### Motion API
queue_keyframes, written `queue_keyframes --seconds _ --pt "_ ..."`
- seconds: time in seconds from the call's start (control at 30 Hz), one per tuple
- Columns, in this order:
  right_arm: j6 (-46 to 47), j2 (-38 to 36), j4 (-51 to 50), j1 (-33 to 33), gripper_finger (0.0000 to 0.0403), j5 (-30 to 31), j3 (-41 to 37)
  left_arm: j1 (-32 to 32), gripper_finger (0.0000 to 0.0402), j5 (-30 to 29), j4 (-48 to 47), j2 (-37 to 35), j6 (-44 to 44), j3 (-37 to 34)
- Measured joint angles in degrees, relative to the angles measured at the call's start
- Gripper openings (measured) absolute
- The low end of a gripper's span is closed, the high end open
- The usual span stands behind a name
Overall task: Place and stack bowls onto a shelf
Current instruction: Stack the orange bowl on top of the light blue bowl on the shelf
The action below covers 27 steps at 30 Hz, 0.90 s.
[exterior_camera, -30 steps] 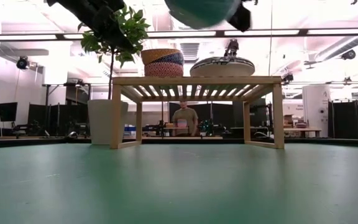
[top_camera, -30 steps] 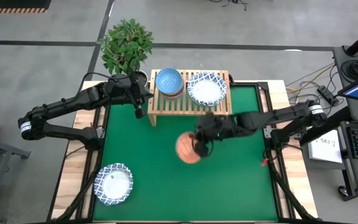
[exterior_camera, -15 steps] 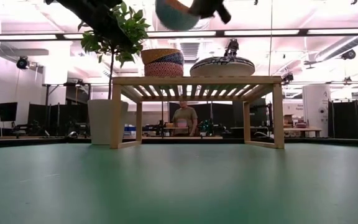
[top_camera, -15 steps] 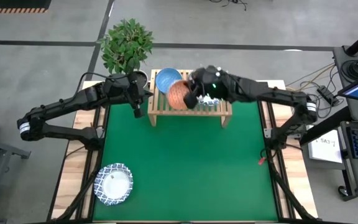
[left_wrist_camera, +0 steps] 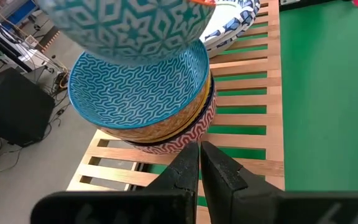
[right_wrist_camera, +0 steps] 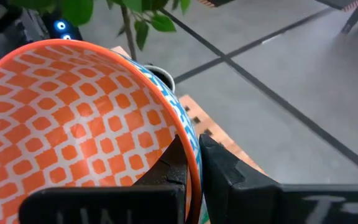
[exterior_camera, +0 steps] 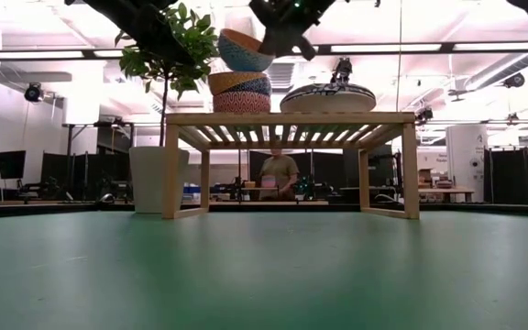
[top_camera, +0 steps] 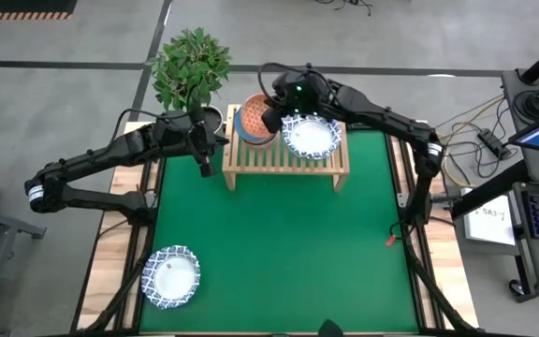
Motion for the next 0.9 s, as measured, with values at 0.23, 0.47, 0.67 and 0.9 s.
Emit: queue_keyframes --seconds 0.23,0.47,0.67,0.9 --pt "-1.1 3.3 -0.7 -0.1 0.0027 0.3 4.0 0.0 0.0000 0.0 0.0 0.0 0.0 0.0" --pt "-1.3 3.4 -0.7 -0.4 0.0026 0.5 3.9 0.0 0.0000 0.0 -0.3 0.0 0.0 0.0" --pt "-1.2 3.4 -0.6 -0.4 0.0027 0.6 3.7 0.0 0.0000 0.0 0.1 0.0 -0.1 0.0" --pt "-1.2 3.4 -0.7 -0.4 0.0028 0.6 3.6 0.0 0.0000 0.0 0.9 0.0 -0.2 0.0"
